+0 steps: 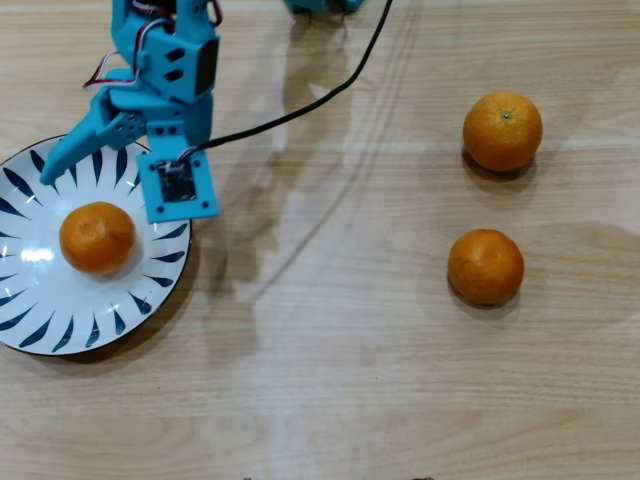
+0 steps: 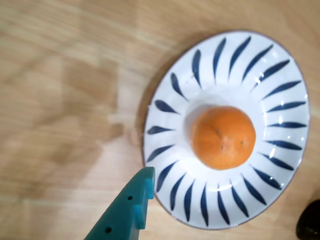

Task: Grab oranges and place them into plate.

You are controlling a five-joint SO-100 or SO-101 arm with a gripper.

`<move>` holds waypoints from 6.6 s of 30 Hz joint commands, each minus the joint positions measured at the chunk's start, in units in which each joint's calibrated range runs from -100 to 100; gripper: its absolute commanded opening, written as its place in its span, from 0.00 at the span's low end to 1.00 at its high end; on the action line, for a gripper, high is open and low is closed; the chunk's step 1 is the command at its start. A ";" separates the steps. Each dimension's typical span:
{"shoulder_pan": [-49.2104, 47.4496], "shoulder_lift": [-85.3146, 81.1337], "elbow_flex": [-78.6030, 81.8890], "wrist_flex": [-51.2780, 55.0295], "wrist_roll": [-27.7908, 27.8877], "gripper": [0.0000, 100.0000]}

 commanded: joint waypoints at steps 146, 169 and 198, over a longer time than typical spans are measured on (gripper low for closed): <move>-2.68 -27.19 20.04 -0.44 2.97 0.38; 17.48 12.80 -8.12 -14.96 8.93 0.38; 1.03 -8.51 -9.21 9.71 2.19 0.50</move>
